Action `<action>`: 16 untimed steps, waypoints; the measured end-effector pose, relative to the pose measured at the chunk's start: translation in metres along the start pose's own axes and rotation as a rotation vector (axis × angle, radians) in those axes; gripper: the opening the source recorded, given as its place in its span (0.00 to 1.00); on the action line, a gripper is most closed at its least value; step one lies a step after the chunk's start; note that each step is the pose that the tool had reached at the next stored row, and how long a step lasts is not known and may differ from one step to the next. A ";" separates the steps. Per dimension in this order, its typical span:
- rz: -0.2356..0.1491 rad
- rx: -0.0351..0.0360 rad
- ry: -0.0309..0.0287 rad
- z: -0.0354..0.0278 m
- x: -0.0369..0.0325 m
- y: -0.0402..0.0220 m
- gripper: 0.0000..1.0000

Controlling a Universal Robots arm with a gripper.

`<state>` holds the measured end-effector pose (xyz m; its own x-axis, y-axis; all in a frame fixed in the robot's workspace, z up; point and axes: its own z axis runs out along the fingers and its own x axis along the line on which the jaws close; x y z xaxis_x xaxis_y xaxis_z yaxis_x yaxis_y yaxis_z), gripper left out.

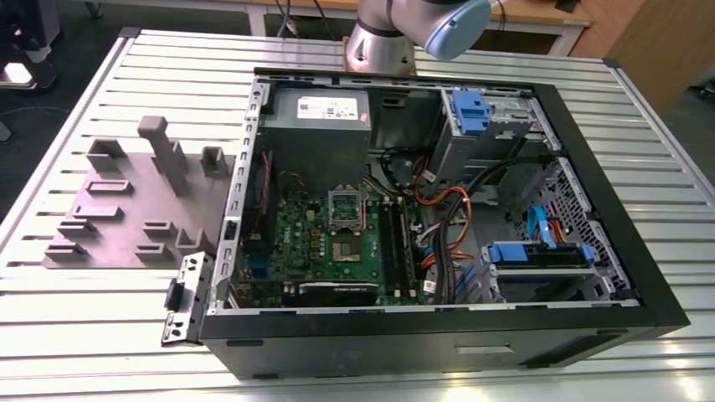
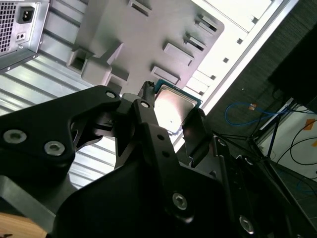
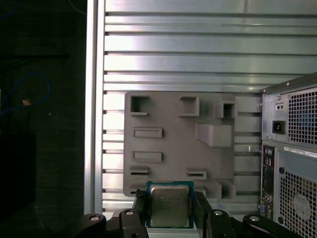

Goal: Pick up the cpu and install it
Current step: 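Pick up the cpu and move it towards the insertion slot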

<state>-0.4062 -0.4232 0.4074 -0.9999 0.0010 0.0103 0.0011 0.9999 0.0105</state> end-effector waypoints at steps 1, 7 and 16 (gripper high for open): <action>0.000 0.0000 0.0000 0.0000 -0.0002 0.0000 0.47; 0.000 0.0000 -0.0001 0.0000 -0.0021 0.0000 0.47; 0.000 -0.0001 -0.0001 0.0000 -0.0050 0.0000 0.47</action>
<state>-0.4012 -0.4232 0.4073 -0.9999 0.0010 0.0102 0.0011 0.9999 0.0105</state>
